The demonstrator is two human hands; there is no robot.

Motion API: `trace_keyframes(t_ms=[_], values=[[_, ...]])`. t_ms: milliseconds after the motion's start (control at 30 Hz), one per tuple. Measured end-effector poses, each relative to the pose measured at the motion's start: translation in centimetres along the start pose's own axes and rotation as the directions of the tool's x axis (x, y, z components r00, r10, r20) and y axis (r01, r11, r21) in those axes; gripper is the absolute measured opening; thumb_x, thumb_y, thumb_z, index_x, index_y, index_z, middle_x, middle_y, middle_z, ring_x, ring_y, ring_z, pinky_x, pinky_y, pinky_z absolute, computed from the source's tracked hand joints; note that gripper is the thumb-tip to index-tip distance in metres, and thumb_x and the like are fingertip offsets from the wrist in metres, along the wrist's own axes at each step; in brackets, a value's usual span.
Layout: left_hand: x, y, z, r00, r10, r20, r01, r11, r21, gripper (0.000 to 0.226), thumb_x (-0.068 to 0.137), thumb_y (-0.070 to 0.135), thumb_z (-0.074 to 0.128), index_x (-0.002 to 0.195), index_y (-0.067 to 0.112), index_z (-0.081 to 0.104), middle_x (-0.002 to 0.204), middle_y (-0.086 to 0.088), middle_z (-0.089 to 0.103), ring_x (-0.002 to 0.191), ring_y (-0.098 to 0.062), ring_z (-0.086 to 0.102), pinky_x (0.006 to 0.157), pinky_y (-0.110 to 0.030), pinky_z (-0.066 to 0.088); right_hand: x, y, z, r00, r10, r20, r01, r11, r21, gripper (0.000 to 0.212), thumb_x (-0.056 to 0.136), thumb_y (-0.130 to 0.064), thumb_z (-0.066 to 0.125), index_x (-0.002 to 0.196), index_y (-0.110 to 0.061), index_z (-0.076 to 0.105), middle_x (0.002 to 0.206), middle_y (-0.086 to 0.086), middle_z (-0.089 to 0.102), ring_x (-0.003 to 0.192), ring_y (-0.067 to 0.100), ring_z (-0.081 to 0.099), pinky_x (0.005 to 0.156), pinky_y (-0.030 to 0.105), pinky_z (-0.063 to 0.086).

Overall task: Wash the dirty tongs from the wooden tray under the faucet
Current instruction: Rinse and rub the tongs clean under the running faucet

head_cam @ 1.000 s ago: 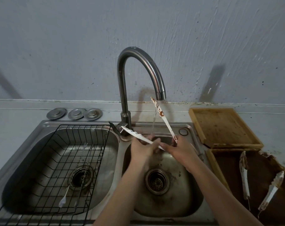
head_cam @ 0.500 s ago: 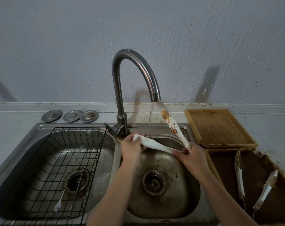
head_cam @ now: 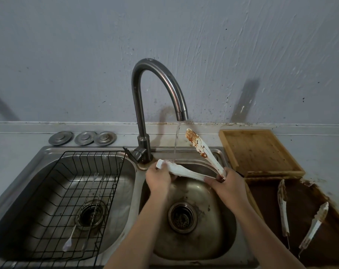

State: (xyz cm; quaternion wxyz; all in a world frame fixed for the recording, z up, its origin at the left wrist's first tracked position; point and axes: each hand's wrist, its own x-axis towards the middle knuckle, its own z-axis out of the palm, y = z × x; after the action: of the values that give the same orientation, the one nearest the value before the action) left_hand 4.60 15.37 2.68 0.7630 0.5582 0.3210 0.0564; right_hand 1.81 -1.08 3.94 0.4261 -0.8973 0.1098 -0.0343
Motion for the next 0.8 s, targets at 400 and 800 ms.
trace_keyframes(t_ms=[400,800], values=[[-1.0,-0.4,1.4,0.997,-0.07,0.02,0.072,0.99,-0.123,0.048,0.067,-0.012,0.069,0.11,0.005,0.054,0.096,-0.009,0.067,0.094,-0.027,0.068,0.086,-0.045,0.056,-0.2,-0.6,1.4,0.999,-0.028,-0.024,0.028,1.0,0.01,0.036,0.071,-0.034,0.078,0.067,-0.026,0.043,0.062,-0.005,0.052,0.058,0.011,0.052,0.049,0.024,0.036],[-1.1,1.3,0.9,0.968,-0.132,0.213,0.167,0.974,-0.153,0.023,0.09,-0.011,0.047,0.103,0.008,0.052,0.098,-0.011,0.063,0.092,-0.025,0.066,0.091,-0.045,0.052,-0.7,0.5,1.5,0.992,0.124,0.037,-0.128,0.985,0.113,0.034,0.072,-0.032,0.077,0.073,-0.007,0.054,0.067,0.005,0.058,0.059,0.015,0.053,0.054,0.028,0.044]])
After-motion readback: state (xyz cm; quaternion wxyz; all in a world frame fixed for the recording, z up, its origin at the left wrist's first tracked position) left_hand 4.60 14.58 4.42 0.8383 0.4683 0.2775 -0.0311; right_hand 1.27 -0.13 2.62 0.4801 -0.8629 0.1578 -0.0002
